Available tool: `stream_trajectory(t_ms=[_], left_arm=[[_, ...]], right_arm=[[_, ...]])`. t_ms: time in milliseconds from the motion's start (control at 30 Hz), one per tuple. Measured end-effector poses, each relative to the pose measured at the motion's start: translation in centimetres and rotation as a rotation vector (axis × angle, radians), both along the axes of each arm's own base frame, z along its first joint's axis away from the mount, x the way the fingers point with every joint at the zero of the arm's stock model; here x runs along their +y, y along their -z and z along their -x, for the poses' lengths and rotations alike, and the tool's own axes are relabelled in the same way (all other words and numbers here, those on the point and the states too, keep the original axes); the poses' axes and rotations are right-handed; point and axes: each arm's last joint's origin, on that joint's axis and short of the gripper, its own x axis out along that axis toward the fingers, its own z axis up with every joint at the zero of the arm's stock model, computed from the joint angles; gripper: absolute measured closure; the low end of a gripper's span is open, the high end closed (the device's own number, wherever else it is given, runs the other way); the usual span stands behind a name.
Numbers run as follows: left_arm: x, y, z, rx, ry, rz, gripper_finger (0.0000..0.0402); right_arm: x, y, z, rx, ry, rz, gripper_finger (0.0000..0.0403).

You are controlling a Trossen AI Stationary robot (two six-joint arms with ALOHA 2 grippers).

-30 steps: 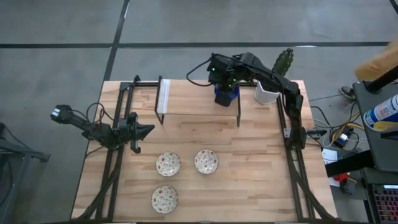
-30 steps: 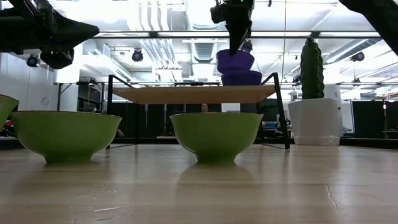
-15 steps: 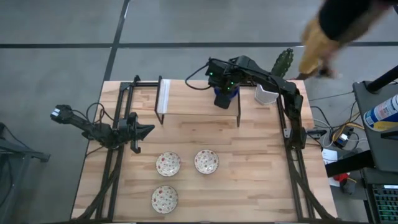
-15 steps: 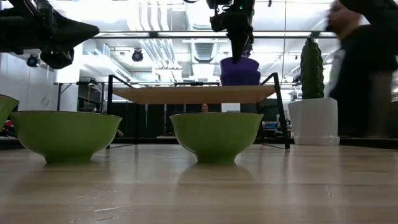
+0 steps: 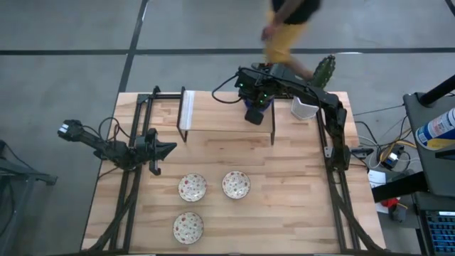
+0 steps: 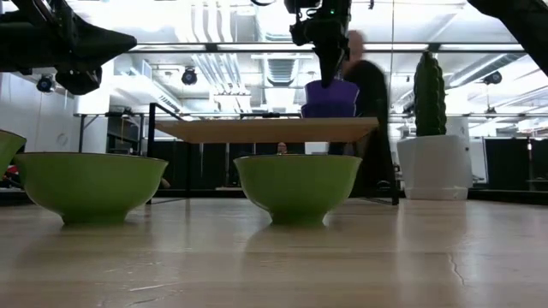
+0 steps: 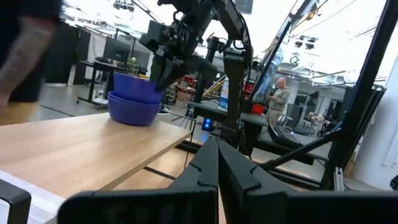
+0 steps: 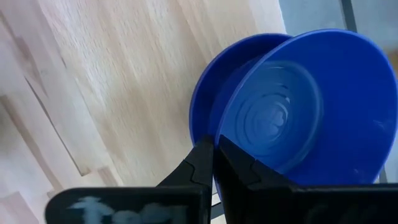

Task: Pick & Place Mini bowls
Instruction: Stack the blue bowl on top of the other blue bowl on the shelf

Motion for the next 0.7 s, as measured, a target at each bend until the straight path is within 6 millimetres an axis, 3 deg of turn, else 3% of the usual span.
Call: stream_trajectory(t_ms=[500,700], left_arm=[[0.0,0.0,0.0,0.000,-0.001,0.000,0.0401],[0.0,0.0,0.0,0.000,0.000,0.000,0.0401]], right_arm=[[0.1,2.5,-0.2,0.082,-0.032,-0.075,0.0394],[0.3,2.7,-0.2,0.089,-0.035,-0.079,0.0394]])
